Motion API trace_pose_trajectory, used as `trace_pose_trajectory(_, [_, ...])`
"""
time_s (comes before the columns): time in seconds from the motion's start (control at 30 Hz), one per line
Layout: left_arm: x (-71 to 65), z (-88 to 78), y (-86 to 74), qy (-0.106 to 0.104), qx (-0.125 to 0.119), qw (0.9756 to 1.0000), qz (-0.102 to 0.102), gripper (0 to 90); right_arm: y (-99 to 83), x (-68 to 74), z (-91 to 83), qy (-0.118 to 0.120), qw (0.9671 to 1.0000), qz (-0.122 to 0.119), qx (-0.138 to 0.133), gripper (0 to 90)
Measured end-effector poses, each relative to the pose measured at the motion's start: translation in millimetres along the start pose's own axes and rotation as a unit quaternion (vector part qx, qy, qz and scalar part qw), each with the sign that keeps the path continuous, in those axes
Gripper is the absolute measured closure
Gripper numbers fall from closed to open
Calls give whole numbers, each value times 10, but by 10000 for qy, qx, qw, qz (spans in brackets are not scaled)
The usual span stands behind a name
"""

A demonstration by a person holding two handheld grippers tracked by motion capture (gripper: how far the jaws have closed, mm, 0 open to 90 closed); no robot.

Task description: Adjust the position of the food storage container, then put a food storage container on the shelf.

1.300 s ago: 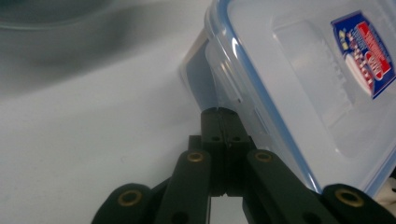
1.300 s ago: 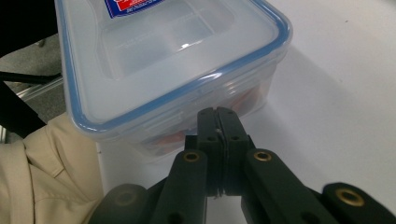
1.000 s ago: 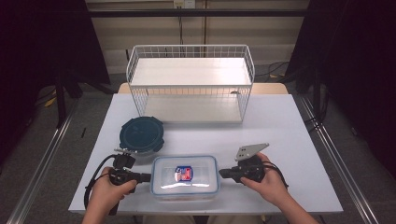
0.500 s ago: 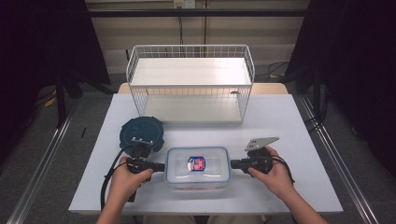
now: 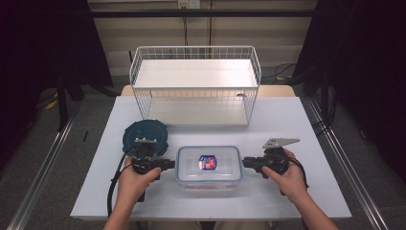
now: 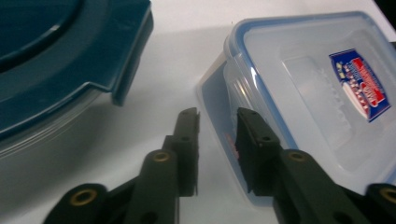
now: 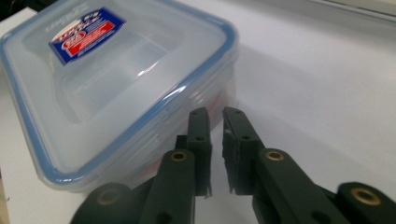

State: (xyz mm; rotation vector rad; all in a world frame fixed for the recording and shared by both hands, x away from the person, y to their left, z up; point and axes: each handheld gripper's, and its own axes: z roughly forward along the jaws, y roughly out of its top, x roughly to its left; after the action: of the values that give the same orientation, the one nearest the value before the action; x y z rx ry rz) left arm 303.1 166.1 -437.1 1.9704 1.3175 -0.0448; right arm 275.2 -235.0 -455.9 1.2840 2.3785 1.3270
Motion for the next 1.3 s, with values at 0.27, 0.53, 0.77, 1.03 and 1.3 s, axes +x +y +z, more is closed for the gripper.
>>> trace_pose_trajectory(0.27, [39, -139, -38, -136, -275, 9994, -139, 529, 27, 30, -80, 34, 9978, 486, -451, 559])
trace_pose_trajectory(0.53, [54, -168, 2, -584, -362, 9970, -348, 204, 38, -5, -126, -17, 9935, 856, -751, 310])
trace_pose_trajectory(0.77, [39, -94, -7, -736, -435, 9958, -327, 167, 29, -2, -129, 444, 9860, 1254, -1003, 207])
trace_pose_trajectory(1.03, [3, -9, -70, -939, -612, 9924, -515, 194, 9, 36, -35, 853, 9794, 1496, -1057, 217])
trace_pose_trajectory(1.3, [-31, 56, -100, -963, -673, 9922, -423, 199, -42, 50, 50, 989, 9726, 1914, -874, 296])
